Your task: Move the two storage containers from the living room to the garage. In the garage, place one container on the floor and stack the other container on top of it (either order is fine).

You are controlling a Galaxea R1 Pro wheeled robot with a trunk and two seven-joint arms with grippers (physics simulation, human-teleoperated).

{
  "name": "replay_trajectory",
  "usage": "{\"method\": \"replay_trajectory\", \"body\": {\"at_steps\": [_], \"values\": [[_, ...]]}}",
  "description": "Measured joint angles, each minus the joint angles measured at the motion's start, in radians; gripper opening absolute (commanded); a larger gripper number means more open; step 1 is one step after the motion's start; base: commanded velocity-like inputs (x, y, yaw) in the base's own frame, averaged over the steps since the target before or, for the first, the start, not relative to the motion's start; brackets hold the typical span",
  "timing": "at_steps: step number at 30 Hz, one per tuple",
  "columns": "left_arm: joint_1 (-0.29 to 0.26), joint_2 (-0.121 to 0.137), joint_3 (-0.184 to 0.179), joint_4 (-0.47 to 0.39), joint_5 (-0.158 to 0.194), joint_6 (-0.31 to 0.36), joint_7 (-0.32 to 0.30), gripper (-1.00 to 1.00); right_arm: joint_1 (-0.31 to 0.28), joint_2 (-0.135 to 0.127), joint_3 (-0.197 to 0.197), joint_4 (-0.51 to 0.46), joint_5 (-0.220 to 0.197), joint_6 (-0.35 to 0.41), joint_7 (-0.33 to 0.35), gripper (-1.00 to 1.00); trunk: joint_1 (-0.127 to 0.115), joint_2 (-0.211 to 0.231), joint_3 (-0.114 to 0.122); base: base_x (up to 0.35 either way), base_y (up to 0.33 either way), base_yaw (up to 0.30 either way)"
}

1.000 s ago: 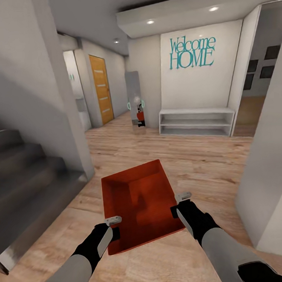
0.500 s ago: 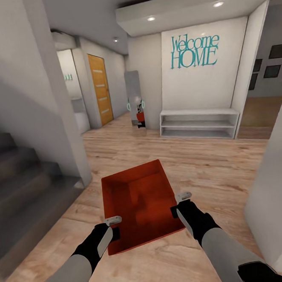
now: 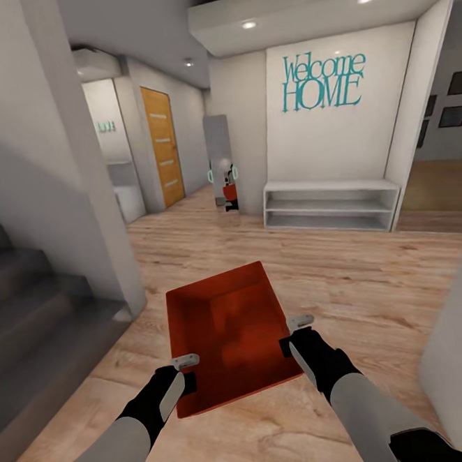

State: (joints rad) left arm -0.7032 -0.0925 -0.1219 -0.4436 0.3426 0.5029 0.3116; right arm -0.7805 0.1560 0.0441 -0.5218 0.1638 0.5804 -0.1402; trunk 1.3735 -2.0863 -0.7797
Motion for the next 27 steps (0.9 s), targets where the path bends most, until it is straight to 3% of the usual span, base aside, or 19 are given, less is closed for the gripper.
{"method": "replay_trajectory", "body": {"at_steps": [27], "values": [[0.000, 0.002, -0.003, 0.000, 0.007, -0.001, 0.000, -1.00, 0.000, 0.002, 0.000, -0.001, 0.001, 0.002, -0.002, -1.00, 0.000, 0.000, 0.000, 0.336, 0.000, 0.000]]}}
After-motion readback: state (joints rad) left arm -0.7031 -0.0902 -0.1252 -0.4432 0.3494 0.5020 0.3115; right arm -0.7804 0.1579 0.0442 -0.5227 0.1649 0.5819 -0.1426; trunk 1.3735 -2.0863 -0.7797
